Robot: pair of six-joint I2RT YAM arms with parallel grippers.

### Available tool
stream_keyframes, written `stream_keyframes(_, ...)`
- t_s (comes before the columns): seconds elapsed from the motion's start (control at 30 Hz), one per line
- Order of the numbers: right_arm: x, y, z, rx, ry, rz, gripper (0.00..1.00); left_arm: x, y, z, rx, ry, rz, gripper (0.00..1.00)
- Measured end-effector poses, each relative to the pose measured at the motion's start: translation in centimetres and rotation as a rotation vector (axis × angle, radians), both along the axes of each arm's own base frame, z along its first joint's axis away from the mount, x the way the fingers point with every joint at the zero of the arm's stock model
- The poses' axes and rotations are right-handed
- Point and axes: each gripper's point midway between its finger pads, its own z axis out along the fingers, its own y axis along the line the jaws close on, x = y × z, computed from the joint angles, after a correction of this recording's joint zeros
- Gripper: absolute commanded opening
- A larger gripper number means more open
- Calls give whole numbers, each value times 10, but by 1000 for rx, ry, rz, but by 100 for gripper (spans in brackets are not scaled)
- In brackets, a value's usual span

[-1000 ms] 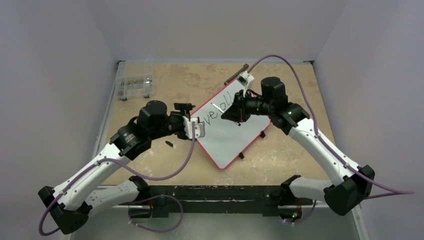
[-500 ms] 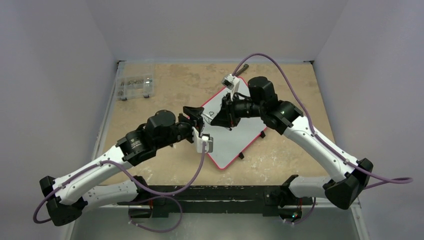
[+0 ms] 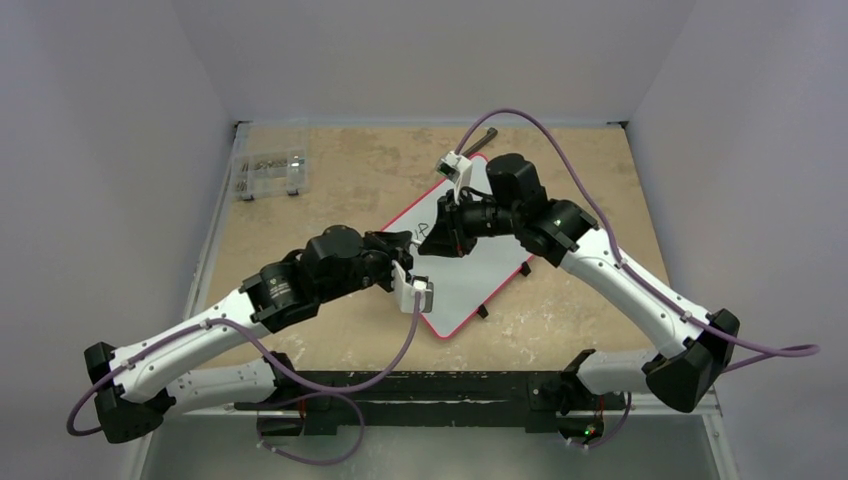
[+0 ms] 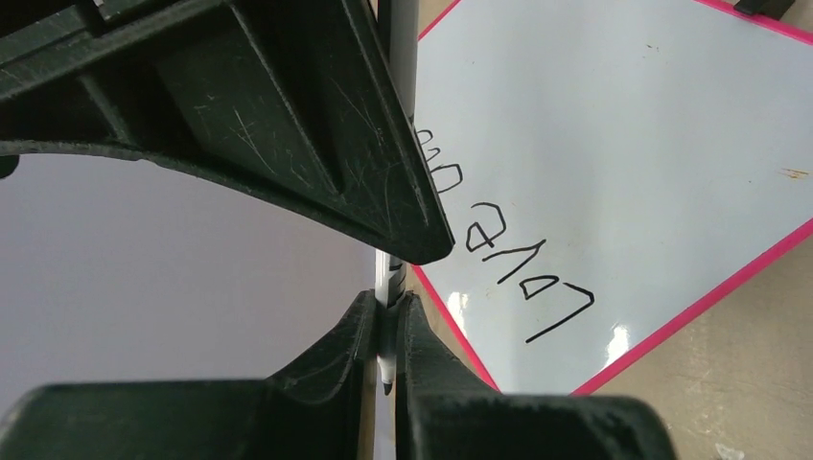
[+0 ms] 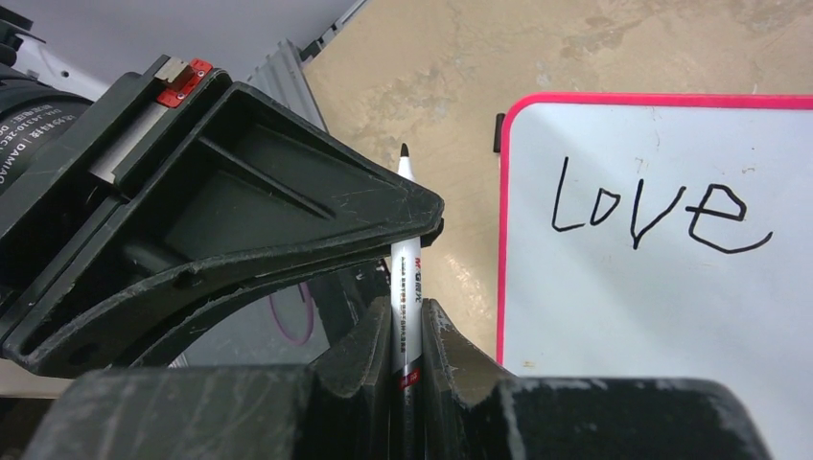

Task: Write a sentence on the whiteboard
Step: Pass from the right arm to the left, then pass from the left arm to the right

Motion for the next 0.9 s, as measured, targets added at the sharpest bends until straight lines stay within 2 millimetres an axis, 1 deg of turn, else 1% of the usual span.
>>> stream_keyframes(0.07, 0, 0, 0, 1, -1, 1, 1, -1, 1, 1, -4, 1, -1, 0)
stream_keyframes(0.17, -2, 2, 4, 11, -8, 4, 35, -5, 4, 4, -22, 12, 0, 0)
stream_keyframes(0.2, -3, 2, 6, 19, -11, 3, 43, -7, 5, 6, -35, 18, 0, 0)
stream_keyframes(0.27, -2, 2, 13, 36, -24, -9, 54, -11, 7, 10, -65, 30, 1, 0)
stream_keyframes(0.3, -1, 2, 16, 45, -33, -17, 56, -13, 8, 12, -82, 41, 4, 0)
stream_keyframes(0.37, 0, 1, 27, 74, -66, -34, 55, -16, 11, 16, -111, 59, 13, 0)
stream_keyframes(0.47, -1, -4, 48, 131, -119, -62, 51, -17, 12, 17, -146, 91, 29, 0)
stream_keyframes(0.57, -4, -8, 70, 197, -163, -73, 45, -18, 12, 20, -182, 117, 44, 0)
stream_keyframes(0.63, -5, -8, 80, 231, -179, -76, 44, -17, 11, 22, -214, 136, 62, 0)
stream_keyframes(0.73, -4, -6, 85, 252, -180, -80, 45, -15, 13, 23, -246, 159, 96, 0)
stream_keyframes(0.9, 0, -2, 79, 243, -157, -85, 44, -11, 14, 28, -294, 177, 138, 0)
